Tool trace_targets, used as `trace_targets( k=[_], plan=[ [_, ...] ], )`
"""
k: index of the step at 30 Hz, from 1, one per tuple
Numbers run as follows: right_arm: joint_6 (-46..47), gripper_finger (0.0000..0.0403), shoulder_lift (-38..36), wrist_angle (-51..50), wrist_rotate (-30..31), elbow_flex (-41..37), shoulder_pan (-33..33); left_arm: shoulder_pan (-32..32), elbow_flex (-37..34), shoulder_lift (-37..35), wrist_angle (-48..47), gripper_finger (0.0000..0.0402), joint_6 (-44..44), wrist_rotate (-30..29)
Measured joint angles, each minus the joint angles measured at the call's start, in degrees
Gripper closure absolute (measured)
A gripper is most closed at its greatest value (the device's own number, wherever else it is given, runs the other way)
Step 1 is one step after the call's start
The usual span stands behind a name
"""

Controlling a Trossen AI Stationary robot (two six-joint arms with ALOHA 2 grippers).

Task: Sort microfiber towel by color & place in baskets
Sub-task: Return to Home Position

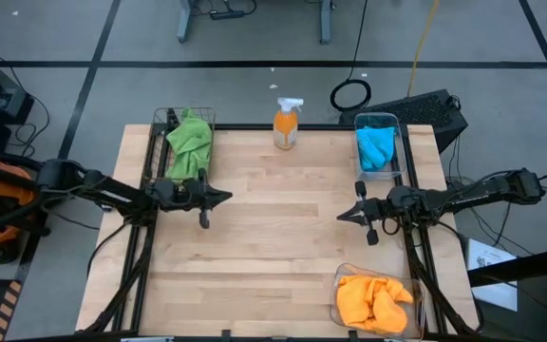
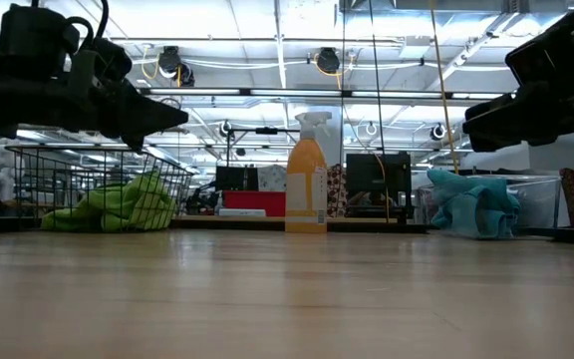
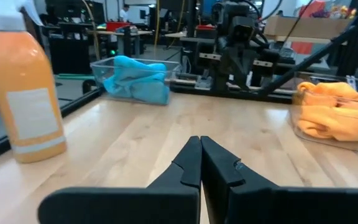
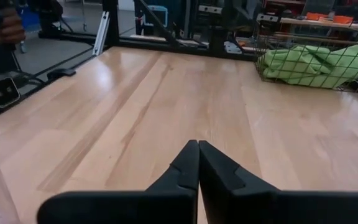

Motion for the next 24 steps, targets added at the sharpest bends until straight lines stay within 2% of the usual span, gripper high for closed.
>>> trace_targets(
  k=[11,24],
  plan=[
    [1.4,0.0403,-3.6,-2.9,-0.3,0.0,0.0,0.0,0.0,-13.3,-14.0,0.0399,-1.0,-1.0],
    [0.2,0.0403,-13.6,-8.6,0.0,0.0,0.0,-0.1,0.0,-28.5,-27.3,0.0400,-0.8,-0.6]
  ],
)
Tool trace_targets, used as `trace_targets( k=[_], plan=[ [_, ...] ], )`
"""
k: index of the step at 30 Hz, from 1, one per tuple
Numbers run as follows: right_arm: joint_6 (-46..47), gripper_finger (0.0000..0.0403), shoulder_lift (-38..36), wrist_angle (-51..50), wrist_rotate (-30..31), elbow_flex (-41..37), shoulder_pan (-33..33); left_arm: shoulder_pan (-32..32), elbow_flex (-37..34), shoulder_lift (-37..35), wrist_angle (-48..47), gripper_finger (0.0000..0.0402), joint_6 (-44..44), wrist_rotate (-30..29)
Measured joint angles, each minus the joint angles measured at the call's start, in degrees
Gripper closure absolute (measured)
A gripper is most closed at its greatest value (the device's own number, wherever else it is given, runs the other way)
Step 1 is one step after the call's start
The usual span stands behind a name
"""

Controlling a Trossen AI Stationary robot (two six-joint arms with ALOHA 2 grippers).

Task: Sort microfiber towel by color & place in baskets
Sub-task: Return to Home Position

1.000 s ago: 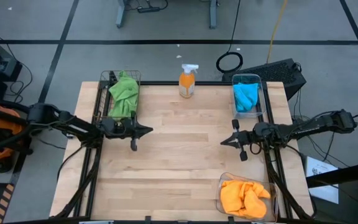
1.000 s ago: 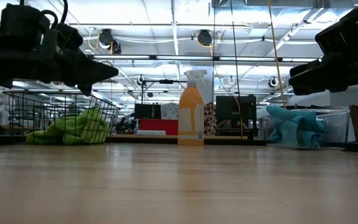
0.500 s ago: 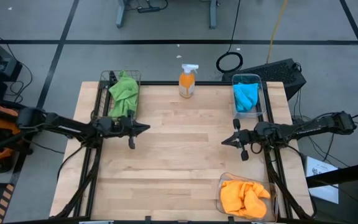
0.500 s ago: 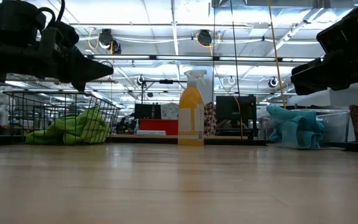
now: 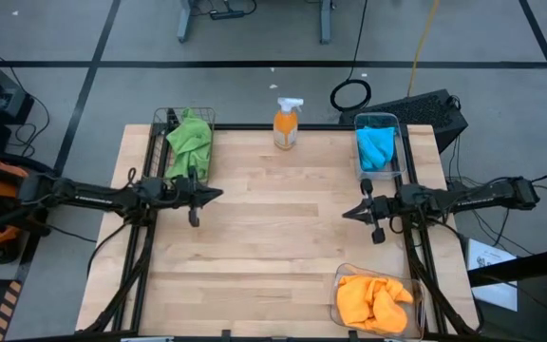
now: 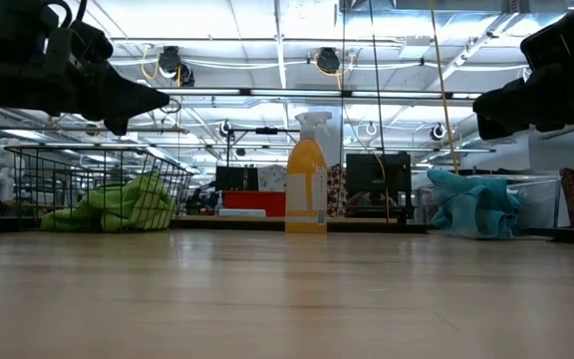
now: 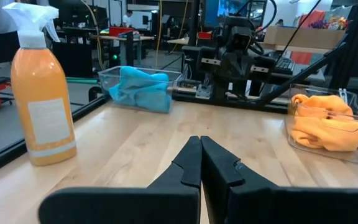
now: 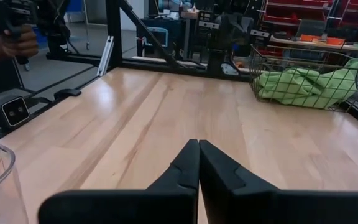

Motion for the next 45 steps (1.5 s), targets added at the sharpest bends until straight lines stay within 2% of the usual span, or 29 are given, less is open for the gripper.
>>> trace_targets(
  k=[13,33,41,45],
  plan=[
    [-0.1,0.0403,-8.6,-6.6,0.2,0.0,0.0,0.0,0.0,-14.1,-13.4,0.0400,0.4,0.0],
    [-0.4,0.0403,-10.6,-10.1,0.3,0.0,0.0,0.0,0.0,-37.8,-35.5,0.0400,1.4,0.2],
    [-0.7,0.0403,-10.7,-10.1,0.6,0.0,0.0,0.0,0.0,-38.2,-37.4,0.0400,1.2,0.3],
    [-1.4,0.0403,-10.9,-10.8,3.0,0.0,0.0,0.0,0.0,-38.1,-37.5,0.0400,1.4,0.3]
  ],
)
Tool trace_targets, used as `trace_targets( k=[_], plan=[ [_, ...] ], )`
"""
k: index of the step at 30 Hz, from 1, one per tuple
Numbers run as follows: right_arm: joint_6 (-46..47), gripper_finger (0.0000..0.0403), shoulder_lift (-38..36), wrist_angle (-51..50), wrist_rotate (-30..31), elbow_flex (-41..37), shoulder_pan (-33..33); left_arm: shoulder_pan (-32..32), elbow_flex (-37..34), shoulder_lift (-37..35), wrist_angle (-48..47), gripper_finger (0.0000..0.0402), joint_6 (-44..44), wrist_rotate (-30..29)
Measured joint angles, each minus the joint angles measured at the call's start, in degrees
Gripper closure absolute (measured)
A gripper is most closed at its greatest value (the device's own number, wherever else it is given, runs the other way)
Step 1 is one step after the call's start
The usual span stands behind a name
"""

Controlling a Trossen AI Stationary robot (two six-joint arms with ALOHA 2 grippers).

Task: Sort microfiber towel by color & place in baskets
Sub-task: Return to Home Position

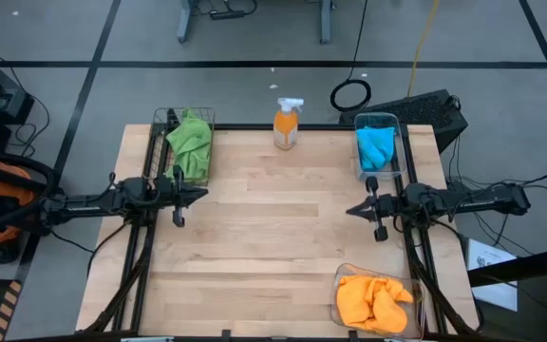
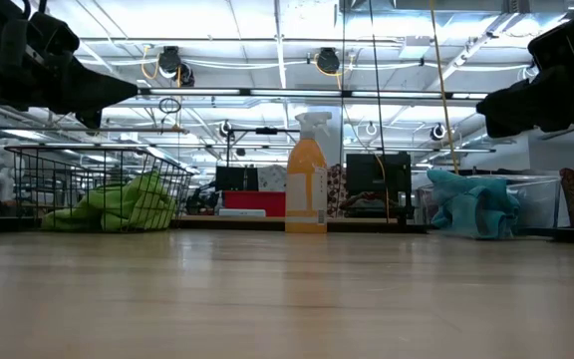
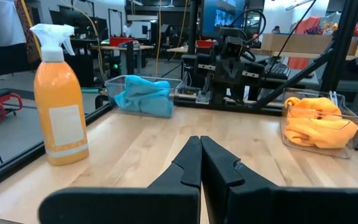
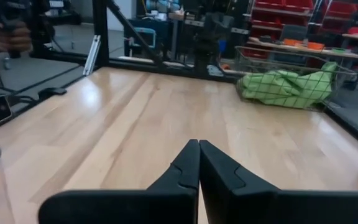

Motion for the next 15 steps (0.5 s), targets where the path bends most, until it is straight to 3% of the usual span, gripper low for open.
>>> trace_targets(
  k=[15],
  plan=[
    [1.3,0.0403,-10.6,-2.8,-1.6,0.0,0.2,0.0,0.0,0.0,-0.3,0.0400,0.5,0.0]
  ],
)
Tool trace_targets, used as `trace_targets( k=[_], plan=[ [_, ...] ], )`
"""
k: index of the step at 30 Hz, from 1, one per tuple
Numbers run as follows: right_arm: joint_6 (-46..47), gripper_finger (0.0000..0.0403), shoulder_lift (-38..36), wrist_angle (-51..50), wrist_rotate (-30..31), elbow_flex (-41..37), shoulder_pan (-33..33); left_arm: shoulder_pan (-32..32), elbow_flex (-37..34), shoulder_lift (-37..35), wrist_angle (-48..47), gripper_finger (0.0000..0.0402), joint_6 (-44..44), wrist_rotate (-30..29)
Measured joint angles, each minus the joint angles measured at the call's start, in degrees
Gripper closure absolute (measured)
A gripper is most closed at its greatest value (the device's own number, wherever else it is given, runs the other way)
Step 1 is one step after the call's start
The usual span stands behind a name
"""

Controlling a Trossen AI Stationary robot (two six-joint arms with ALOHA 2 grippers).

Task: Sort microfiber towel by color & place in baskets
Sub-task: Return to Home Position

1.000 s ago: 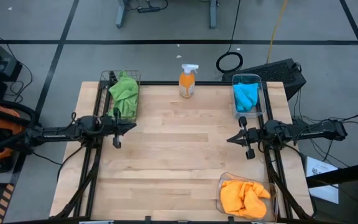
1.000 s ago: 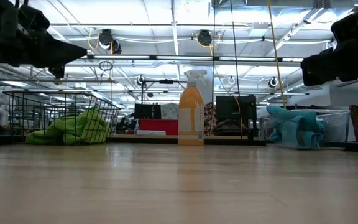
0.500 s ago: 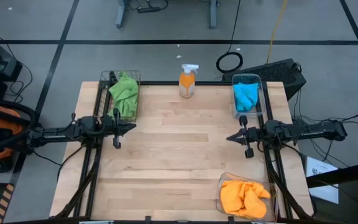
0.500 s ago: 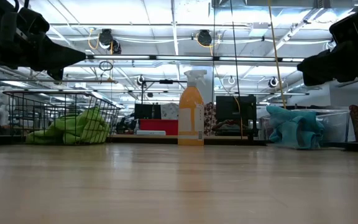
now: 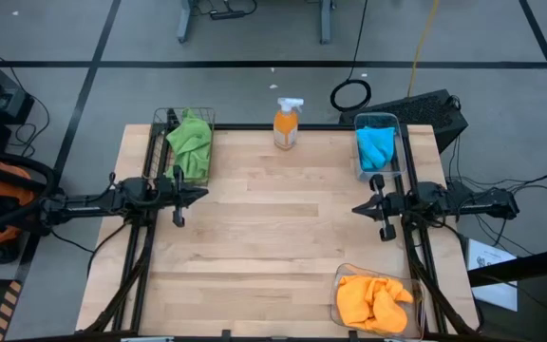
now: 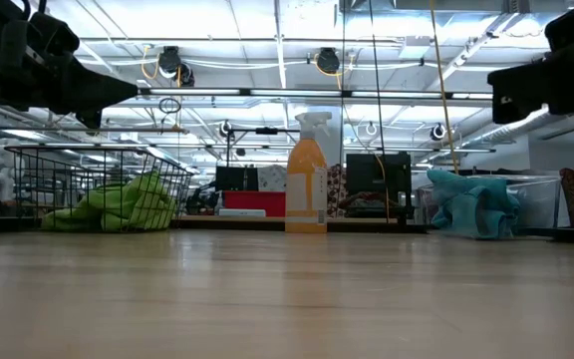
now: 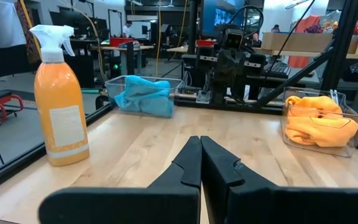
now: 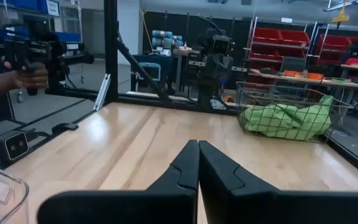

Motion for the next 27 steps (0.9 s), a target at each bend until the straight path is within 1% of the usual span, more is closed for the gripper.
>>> trace_targets(
  k=[7,12,15,21,27],
  plan=[
    [-1.0,0.0403,0.1,0.4,0.3,0.0,0.0,0.0,0.0,0.0,-0.1,0.0400,-0.3,0.0],
    [-2.6,0.0403,0.1,0.3,4.4,0.0,0.0,0.0,0.0,0.0,0.0,0.0400,-0.4,0.0],
    [-3.5,0.0403,0.1,0.0,4.4,0.0,0.0,0.0,0.0,0.0,0.3,0.0398,-0.4,0.0],
    [-2.3,0.0403,0.3,-0.1,4.4,0.0,0.0,0.0,0.0,0.0,0.8,0.0381,-0.4,-0.1],
    [-1.4,0.0403,0.4,-0.1,4.5,0.0,0.0,0.0,0.0,0.0,1.0,0.0379,-0.4,-0.1]
  ],
)
